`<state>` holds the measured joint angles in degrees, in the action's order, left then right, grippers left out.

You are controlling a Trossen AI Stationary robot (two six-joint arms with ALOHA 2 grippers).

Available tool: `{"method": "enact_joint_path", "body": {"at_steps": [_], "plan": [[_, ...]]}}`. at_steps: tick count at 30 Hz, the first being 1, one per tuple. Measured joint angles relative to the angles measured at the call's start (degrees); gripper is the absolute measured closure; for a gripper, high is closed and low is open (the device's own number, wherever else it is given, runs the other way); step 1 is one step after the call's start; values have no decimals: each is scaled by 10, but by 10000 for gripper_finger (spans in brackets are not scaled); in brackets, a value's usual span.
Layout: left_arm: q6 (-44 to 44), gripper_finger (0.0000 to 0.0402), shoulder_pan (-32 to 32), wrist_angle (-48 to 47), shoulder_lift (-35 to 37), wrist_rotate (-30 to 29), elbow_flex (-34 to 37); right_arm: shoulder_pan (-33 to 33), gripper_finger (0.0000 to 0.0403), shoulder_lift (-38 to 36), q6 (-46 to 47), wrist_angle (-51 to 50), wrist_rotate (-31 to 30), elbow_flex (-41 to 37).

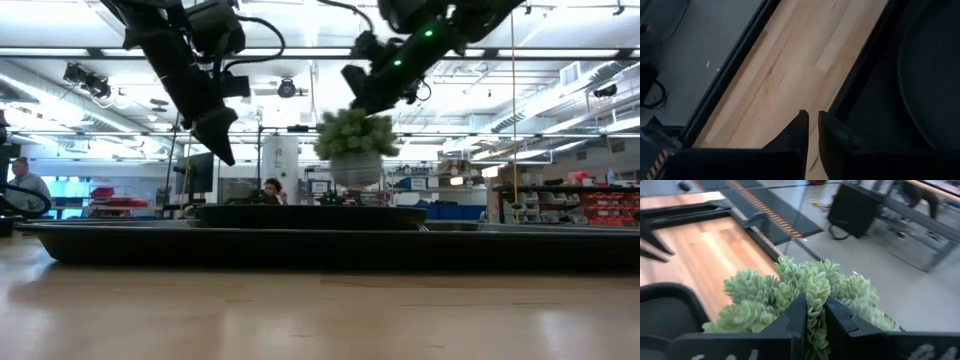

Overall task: Pick and place plate/cup/fork/spoon on tray
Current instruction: Move the gray vase plant to the top right of the table

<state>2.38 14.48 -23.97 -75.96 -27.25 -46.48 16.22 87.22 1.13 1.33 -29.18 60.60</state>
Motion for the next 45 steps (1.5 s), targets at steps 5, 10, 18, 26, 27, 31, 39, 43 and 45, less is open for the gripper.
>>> {"method": "enact_joint_path", "body": {"at_steps": [5, 10, 18, 26, 27, 31, 39, 43, 45], "plan": [[-15, 354, 0, 5, 0, 0, 0, 17, 355, -58, 40, -3, -16, -51], [-15, 354, 0, -1, 0, 2, 0, 45, 355, -95, 65, -13, -33, -87], [3, 354, 0, -4, 0, 16, 0, 125, 355, -103, 97, -22, -80, -144], [-20, 354, -7, -19, 0, 31, 0, 199, 355, -97, 158, 12, -10, -216], [-30, 354, -11, -23, 0, 31, 0, 204, 355, -98, 158, 24, -5, -225], [-43, 354, -26, -26, 0, 33, 0, 211, 355, -98, 157, 63, 3, -247], [-52, 354, -32, -12, 0, 87, 0, 211, 332, -97, 142, 107, 10, -255], [-89, 354, -30, -25, 4, 87, 1, 210, 299, -97, 137, 115, 10, -255], [-104, 354, -25, -32, 17, 86, 0, 210, 277, -97, 132, 113, 12, -255]]}}
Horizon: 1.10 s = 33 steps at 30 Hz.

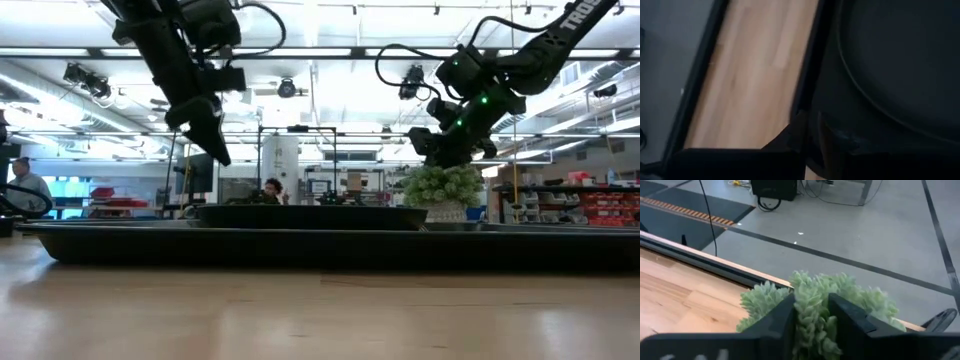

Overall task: Pick and place plate/cup/fork/spoon on tray
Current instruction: Move the gray vase plant to the top right of the table, then put the orange cup on top of the black plate on the black serving tray

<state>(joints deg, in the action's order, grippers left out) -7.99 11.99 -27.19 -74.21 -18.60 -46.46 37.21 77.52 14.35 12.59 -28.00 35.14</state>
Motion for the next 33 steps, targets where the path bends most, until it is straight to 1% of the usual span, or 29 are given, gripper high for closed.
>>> {"method": "enact_joint_path", "body": {"at_steps": [4, 8, 11, 13, 17, 20, 23, 28, 30, 33], "plan": [[-14, 354, 13, -2, 40, -1, -1, -2, 226, -4, -29, -11, 14, 0], [-13, 354, 21, 1, 79, 0, -1, -4, 175, -24, -66, -15, 19, 0], [-13, 354, 24, 13, 98, -1, -1, -7, 148, -46, -82, -8, 19, 0], [-14, 354, 24, 33, 104, -2, -2, -10, 137, -65, -92, 0, 21, 0], [-41, 354, 27, 88, 107, -8, -2, -18, 131, -105, -95, 8, 46, 0], [-81, 354, 27, 147, 106, -7, -2, -26, 134, -132, -86, 7, 93, 0], [-108, 354, 22, 201, 106, 16, -2, -40, 136, -148, -77, 11, 144, 0], [-97, 354, 16, 243, 114, 82, -2, -70, 137, -150, -77, 41, 191, 0], [-82, 354, 16, 238, 116, 86, -2, -81, 137, -150, -82, 54, 194, 0], [-68, 351, 16, 240, 118, 62, -2, -87, 137, -150, -85, 62, 193, 0]]}}
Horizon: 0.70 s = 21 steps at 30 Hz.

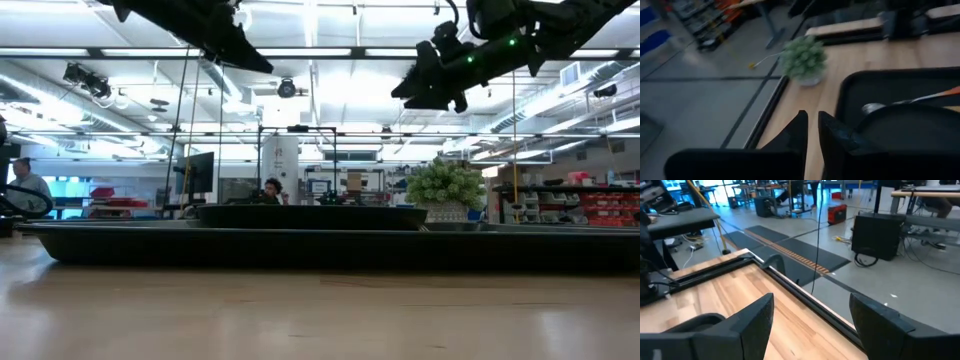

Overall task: Pick and place plate/cup/fork/spoon on tray
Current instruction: Put the orange cup on top of the black plate on the black serving tray

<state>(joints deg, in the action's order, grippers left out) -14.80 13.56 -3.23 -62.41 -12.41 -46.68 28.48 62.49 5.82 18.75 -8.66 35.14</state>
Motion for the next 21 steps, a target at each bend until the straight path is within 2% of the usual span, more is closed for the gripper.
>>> {"method": "enact_joint_path", "body": {"at_steps": [4, 9, 17, 21], "plan": [[5, 327, 0, -10, -1, -71, 0, 0, 137, 0, 0, 2, -2, 0], [7, 270, 0, -40, -1, -150, 0, 0, 137, 0, -8, 1, -2, 0], [38, 164, 1, -83, -1, -170, 0, -3, 137, 0, -77, 1, 19, 0], [54, 130, 2, -97, -1, -197, 0, -8, 140, 0, -84, 2, 19, 0]]}}
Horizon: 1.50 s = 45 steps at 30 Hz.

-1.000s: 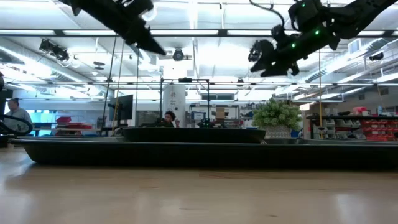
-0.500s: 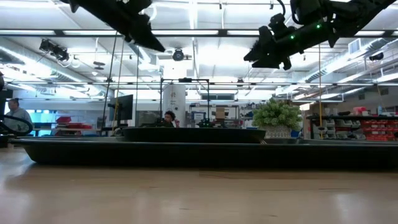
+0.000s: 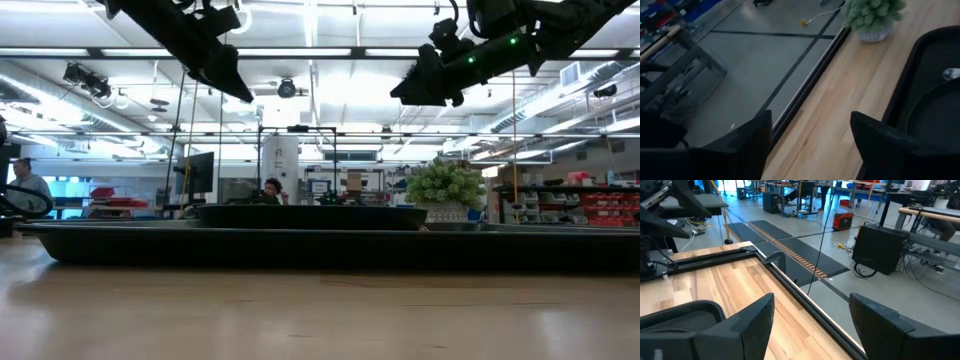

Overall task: Pick and place plate/cup/fork/spoon on tray
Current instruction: Put the orange cup on top of the black plate on the black serving tray

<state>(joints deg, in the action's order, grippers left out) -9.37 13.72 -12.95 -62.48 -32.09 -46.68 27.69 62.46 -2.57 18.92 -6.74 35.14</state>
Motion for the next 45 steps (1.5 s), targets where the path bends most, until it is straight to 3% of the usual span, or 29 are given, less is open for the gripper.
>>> {"method": "enact_joint_path", "body": {"at_steps": [9, 13, 19, 24, 29, 36, 40, 45], "plan": [[46, 128, 0, -36, -2, -3, 0, -4, 159, 0, -1, 6, 0, 0], [55, 133, 0, -42, -2, -3, 1, -4, 169, 1, 52, 6, 20, 0], [71, 133, 5, -44, -2, -3, 1, -4, 181, 2, 139, 3, 106, 0], [120, 126, 31, -52, -2, -39, 1, -29, 186, 2, 102, 4, 193, 0], [133, 101, 73, -63, -2, -87, 1, -71, 197, 2, 80, 8, 160, 0], [155, 93, 105, -68, -2, -65, 1, -118, 218, 2, 69, 5, 139, 0], [184, 101, 77, -64, -3, -2, 1, -139, 227, 2, 69, 1, 139, 0], [197, 107, -10, -26, -3, 23, 1, -150, 229, 2, 103, -17, 139, 0]]}}
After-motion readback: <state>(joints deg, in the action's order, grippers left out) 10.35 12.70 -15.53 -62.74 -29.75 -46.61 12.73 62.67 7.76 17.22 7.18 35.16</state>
